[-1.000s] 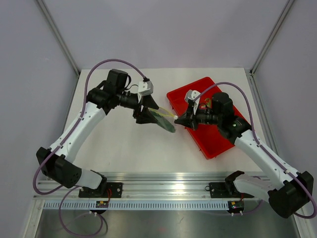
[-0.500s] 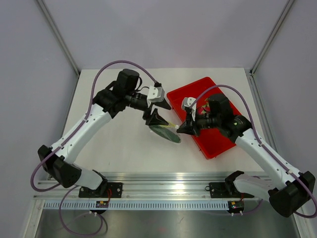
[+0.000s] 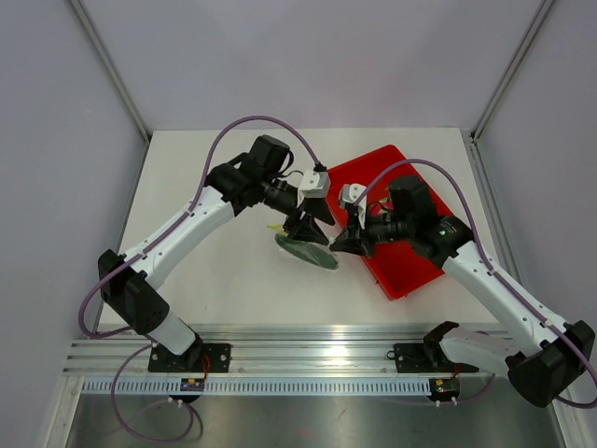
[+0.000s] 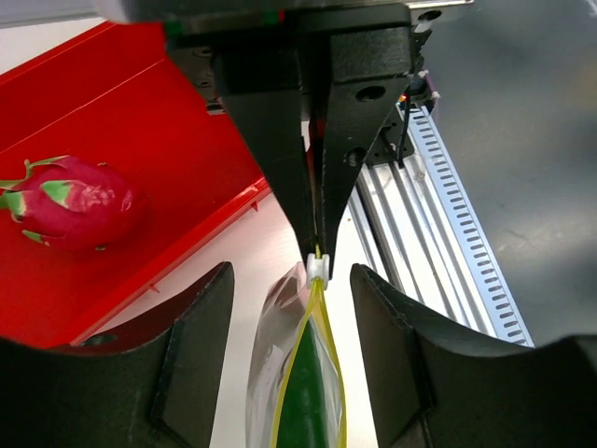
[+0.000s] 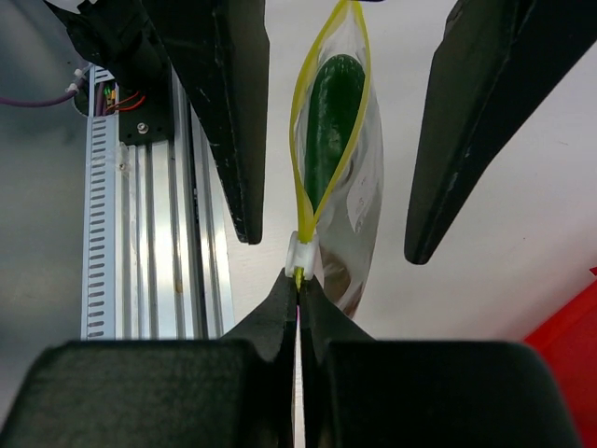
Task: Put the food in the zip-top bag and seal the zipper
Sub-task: Zip the zipper food storage bag at the center of the board.
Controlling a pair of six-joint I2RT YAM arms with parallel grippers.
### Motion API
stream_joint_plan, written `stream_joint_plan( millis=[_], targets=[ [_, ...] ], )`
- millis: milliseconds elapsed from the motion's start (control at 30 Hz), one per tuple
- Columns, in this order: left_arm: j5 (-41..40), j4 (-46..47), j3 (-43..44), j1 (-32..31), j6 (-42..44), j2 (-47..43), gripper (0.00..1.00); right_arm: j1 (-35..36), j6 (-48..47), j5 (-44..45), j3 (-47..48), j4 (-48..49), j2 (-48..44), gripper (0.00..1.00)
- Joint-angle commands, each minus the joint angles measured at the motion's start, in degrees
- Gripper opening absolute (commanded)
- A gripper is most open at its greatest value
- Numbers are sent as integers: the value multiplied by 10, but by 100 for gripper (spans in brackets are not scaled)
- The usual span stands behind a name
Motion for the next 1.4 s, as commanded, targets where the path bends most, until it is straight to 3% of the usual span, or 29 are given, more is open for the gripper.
stream_joint_plan(
  millis=[0, 300, 1067, 1367],
  targets=[
    [40, 37, -13, -4, -11, -22, 55, 9, -2, 1, 25, 13, 1, 0],
    [50, 9, -6, -9, -11, -9, 44, 11, -2, 7, 26, 17, 5, 0],
    [41, -9, -14, -17, -18, 11, 40, 11, -2, 20, 24, 25, 6, 0],
    [48, -15, -11, -17, -22, 20, 20, 11, -2, 33, 20, 29, 3, 0]
  ],
)
